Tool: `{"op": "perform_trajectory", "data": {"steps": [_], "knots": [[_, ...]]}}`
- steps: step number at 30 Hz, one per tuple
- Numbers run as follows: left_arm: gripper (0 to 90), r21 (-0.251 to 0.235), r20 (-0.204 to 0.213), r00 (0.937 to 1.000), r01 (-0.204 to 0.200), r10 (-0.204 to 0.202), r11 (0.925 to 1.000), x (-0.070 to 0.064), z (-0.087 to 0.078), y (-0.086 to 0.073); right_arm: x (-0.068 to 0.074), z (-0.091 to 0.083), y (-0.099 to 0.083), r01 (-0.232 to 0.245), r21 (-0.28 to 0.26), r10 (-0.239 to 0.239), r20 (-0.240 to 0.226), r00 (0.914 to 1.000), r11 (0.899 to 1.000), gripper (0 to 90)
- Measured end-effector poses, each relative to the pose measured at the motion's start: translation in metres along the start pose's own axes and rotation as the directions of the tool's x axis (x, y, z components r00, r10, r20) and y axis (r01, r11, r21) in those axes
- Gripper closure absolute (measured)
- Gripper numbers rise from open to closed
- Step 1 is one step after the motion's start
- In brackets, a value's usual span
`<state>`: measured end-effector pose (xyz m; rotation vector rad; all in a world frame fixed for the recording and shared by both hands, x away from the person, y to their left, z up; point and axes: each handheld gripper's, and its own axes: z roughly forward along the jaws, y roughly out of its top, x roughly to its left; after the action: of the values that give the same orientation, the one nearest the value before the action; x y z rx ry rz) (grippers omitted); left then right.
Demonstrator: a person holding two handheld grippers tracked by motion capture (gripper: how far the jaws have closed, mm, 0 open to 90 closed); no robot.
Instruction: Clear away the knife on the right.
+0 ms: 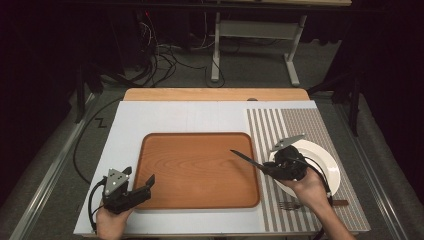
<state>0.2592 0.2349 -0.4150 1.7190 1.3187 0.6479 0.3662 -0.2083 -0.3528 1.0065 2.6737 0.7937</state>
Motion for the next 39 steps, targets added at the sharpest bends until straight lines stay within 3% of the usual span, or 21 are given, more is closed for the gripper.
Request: {"op": "perform_trajectory", "data": {"steps": [14, 39], "knots": [[19.2, 0.001, 0.002, 1.0, -0.001, 0.001, 1.0, 0.0, 0.0, 0.0, 0.014, 0.016, 0.012, 0.039, 0.026, -0.039, -0.021, 0.999, 0.999, 77.8], [19.2, 0.001, 0.007, 1.0, -0.006, 0.005, 1.0, -0.001, 0.0, 0.0, 0.032, 0.045, 0.028, 0.063, 0.064, -0.061, -0.037, 0.9975, 0.996, 77.7]]}}
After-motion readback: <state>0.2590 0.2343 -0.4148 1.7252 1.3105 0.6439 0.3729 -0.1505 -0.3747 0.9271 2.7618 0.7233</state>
